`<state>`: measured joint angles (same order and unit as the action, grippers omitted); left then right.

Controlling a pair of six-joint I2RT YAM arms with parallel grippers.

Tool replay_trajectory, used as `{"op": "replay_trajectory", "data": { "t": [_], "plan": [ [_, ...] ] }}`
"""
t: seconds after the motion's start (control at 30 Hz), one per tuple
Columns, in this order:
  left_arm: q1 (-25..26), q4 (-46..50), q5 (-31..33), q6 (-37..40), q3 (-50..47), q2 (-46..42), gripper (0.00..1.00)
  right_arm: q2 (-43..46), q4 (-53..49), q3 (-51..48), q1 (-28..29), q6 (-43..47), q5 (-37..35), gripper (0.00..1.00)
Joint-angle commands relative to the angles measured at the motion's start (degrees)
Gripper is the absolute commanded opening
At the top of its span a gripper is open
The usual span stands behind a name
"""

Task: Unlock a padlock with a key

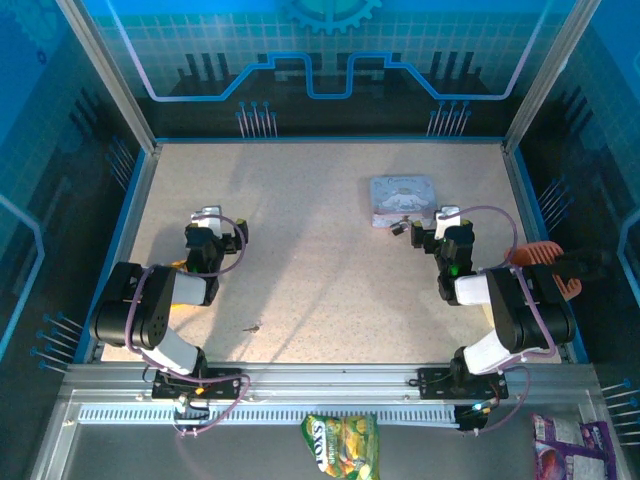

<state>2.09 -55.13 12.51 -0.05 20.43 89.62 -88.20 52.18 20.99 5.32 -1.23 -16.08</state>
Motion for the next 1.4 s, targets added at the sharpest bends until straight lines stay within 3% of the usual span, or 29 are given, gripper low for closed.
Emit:
{"op": "replay_trajectory", "data": {
  "t": [0.0, 0.9, 1.07, 1.17, 1.37],
  "plan": [
    [-0.1, 0.1, -1.1, 0.0, 0.8, -0.4, 0.99, -0.4, 2.3, 0.5, 0.7, 0.3, -0.5, 1.0],
    [0.2, 0.4, -2.1, 0.7, 0.7, -0.9, 0.99, -0.4, 2.6, 0.3, 0.7, 0.6, -0.2, 1.0],
    [2.0, 6.9, -1.7, 3.0, 1.3, -7.6, 0.99, 0.6, 7.4, -2.5, 1.9, 2.9, 1.7, 1.0],
    [4.6, 13.3, -0.5, 5.2, 2.0, -14.0, 0.99, 4.4, 5.2, -3.0, 2.9, 4.0, 1.2, 1.0],
    [5.6, 30.4, -2.4, -7.6, 8.3, -27.4, 0.99, 19.1, -11.7, 0.4, 4.9, 4.4, 0.6, 1.0]
  ]
}}
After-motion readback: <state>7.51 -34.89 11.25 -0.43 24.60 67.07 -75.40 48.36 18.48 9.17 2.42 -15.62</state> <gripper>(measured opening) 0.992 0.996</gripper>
